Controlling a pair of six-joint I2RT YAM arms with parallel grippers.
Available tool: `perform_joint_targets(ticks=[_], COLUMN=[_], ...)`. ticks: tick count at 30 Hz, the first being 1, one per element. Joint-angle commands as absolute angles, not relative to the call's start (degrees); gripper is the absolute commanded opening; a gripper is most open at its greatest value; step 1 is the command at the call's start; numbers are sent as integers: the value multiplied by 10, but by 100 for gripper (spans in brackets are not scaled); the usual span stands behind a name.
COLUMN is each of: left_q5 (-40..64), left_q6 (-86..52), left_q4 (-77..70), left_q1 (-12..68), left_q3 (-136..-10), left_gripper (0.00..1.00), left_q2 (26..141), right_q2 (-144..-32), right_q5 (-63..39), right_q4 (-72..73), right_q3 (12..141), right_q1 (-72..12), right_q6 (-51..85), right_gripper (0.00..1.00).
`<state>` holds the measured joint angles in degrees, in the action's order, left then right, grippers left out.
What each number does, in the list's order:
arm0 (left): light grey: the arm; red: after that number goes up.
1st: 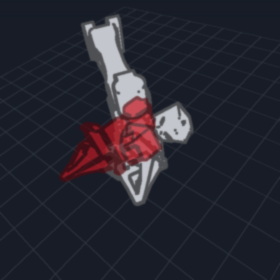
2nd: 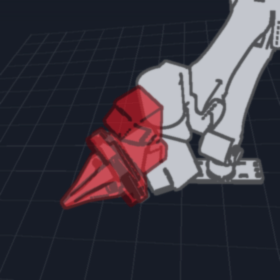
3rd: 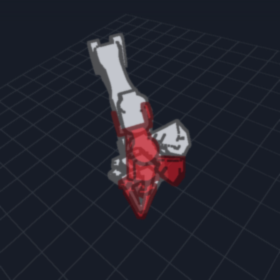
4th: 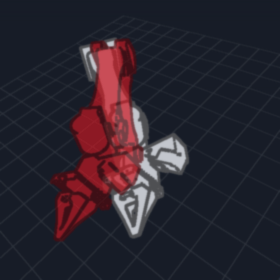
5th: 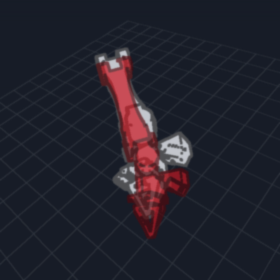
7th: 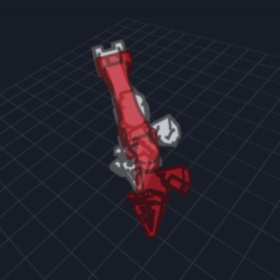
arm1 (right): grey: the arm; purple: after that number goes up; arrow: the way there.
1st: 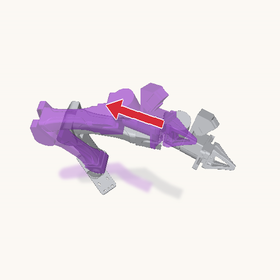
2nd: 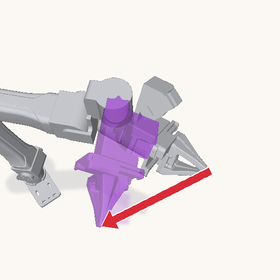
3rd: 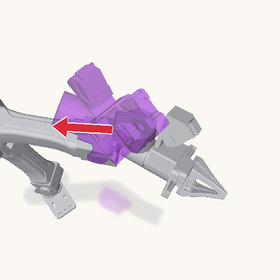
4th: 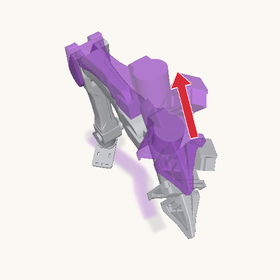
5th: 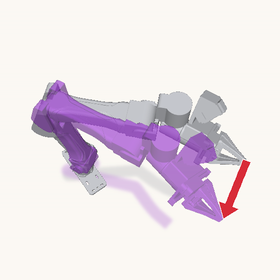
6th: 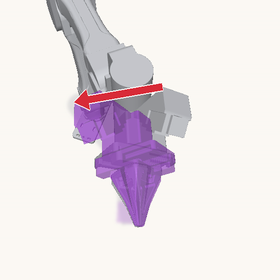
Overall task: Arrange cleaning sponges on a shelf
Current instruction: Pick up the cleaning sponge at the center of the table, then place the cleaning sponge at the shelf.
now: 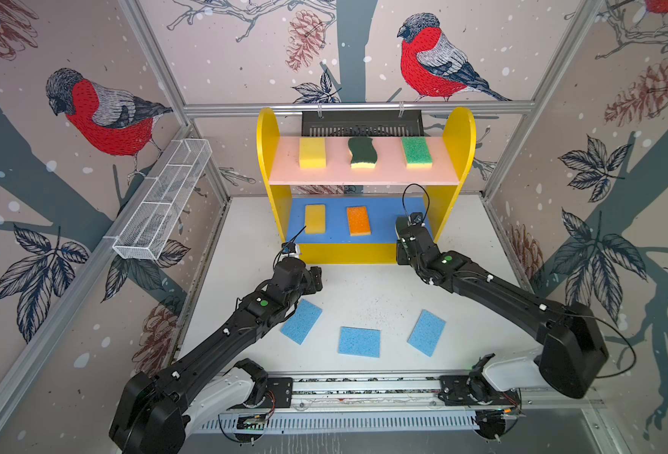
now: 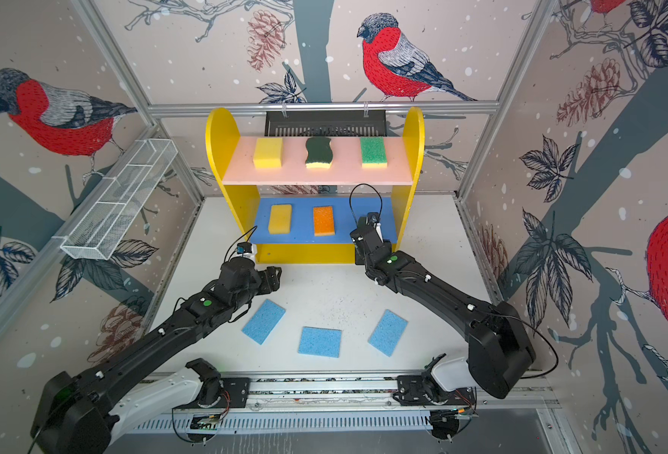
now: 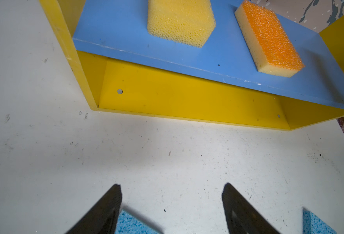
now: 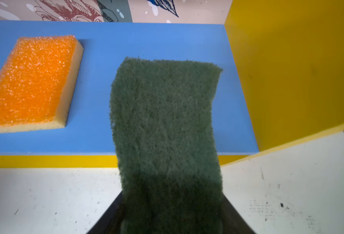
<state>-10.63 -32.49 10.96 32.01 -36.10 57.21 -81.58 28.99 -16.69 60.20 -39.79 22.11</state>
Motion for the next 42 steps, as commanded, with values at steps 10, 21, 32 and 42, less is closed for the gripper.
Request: perform_joint_targets(ticks=[10, 21, 32, 42], left_q5=[-112, -109, -119, -117], left_q6=[-308, -306, -304, -304], left_q4=[87, 71, 63, 62], left_q1=[319, 317, 313, 311], left_q3=[-357, -350, -347, -347], left_gripper=[79, 78, 79, 79], left_q2=[571, 593, 592, 599], right_q2=[-864, -902, -931, -944], right_q5=[308, 302, 291, 287], right_q4=[-115, -97, -96, -98], right_q3=[649, 674, 686, 696], right_q1=[-367, -351, -342, -342], right_q6=[178, 151, 149, 149], right_gripper=[59, 59, 59, 59])
